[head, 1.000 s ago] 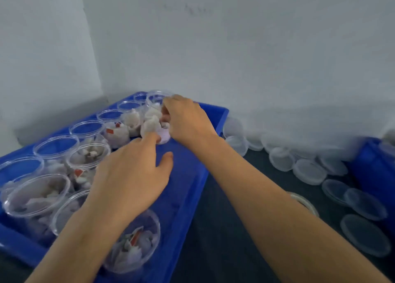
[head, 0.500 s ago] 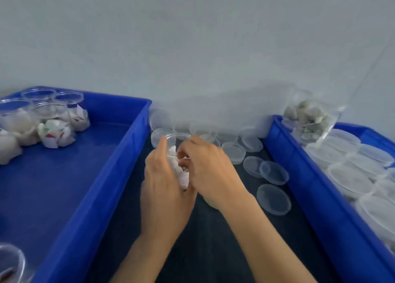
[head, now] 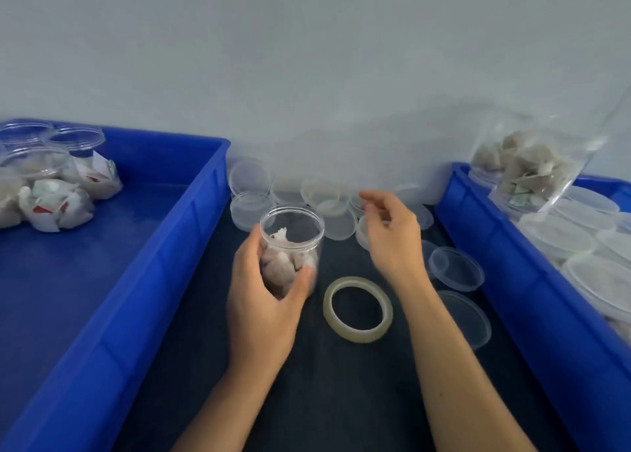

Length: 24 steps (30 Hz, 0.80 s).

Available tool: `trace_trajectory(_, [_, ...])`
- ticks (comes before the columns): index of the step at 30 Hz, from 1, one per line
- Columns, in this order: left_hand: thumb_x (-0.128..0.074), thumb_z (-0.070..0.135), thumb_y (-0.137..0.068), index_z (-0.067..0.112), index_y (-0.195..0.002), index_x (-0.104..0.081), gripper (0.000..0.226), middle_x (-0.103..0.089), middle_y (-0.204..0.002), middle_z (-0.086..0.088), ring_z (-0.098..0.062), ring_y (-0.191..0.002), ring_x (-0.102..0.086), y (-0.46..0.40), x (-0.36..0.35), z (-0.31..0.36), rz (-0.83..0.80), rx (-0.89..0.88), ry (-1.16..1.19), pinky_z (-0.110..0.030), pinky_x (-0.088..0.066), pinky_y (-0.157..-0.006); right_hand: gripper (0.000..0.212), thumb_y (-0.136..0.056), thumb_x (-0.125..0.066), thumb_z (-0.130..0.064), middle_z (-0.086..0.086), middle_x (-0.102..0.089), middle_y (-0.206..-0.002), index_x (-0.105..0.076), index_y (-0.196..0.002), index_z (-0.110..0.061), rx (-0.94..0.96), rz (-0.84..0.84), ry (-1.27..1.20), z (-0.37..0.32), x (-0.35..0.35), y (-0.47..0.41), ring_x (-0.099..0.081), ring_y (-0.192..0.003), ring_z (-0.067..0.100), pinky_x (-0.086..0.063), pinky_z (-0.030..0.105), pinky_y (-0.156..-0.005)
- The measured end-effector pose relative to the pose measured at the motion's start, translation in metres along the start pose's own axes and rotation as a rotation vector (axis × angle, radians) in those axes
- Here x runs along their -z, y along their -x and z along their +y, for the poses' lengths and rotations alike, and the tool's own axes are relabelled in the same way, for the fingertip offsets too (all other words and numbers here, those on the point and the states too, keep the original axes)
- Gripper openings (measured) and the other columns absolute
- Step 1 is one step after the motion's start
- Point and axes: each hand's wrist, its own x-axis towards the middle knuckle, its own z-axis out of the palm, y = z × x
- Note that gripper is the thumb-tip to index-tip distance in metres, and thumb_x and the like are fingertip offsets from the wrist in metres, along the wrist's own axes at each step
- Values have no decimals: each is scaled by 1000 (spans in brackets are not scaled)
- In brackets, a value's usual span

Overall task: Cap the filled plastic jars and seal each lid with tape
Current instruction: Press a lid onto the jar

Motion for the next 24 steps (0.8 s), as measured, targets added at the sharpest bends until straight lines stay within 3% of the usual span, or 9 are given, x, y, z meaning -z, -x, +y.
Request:
trace_trajectory(2, [-86,28,-85,26,-157,-45,83,-55,-142,21,-6,-135,-56,1,-1,-1,-9,-17,23,-24,-50,-105,33,-102,-65,-17,0,-65,-136,-66,-136,-19,-30,-27,367,25,-3,-3,-58,-127,19,-49,37,-108])
trace_trajectory(5, [-87,23,-86,27,-159,-43,85,-54,-146,17,-10,-139,-55,0,-1,-1,-39,-28,31,-33,-51,-109,32,-99,-72,-23,3,-66,-134,-71,-130,-17,-11,-20,591,46,-10,-1,-56,-126,27,-46,34,-94])
trace_trajectory(8, [-87,29,-85,35,-161,-36,92,-54,-152,16,-3,-141,-51,0,-2,0,-76,3,8,-28,-47,-112,9,-96,-73,-14,3,-70,-113,-77,-104,-17,-14,28,656,50,-11,-4,-63,-107,26,-43,30,-77])
trace_trajectory(11, [-86,33,-85,41,-162,-32,94,-55,-153,18,-1,-141,-52,1,-1,1,-86,12,-4,-28,-48,-112,12,-92,-71,-5,3,-71,-95,-76,-86,-15,-23,34,681,47,-8,-6,-63,-87,23,-42,30,-62])
trace_trajectory(15, [-87,33,-85,42,-162,-31,95,-55,-153,19,0,-140,-51,1,-1,0,-81,8,-22,-30,-49,-113,11,-93,-68,-6,2,-68,-91,-70,-89,-15,-4,55,655,36,0,-12,-61,-80,21,-44,31,-59])
trace_trajectory(18, [-88,34,-84,43,-162,-30,97,-54,-153,19,1,-141,-51,0,-1,-1,-83,-1,-25,-24,-48,-111,11,-95,-69,-10,-1,-64,-89,-66,-92,-20,-1,55,612,28,6,-20,-55,-71,11,-33,24,-53])
trace_trajectory(22, [-87,36,-84,45,-161,-30,97,-55,-151,20,3,-139,-52,0,-1,-3,-82,1,-31,-7,-44,-104,9,-94,-69,-10,0,-65,-89,-66,-92,-18,13,33,651,29,5,-19,-58,-75,18,-34,28,-53])
trace_trajectory(24, [-86,38,-84,47,-161,-29,97,-55,-150,21,3,-138,-53,0,-1,-3,-79,3,-39,-10,-45,-104,10,-92,-69,-8,-2,-64,-86,-66,-90,-18,-17,-8,648,34,4,-19,-57,-73,16,-33,26,-51])
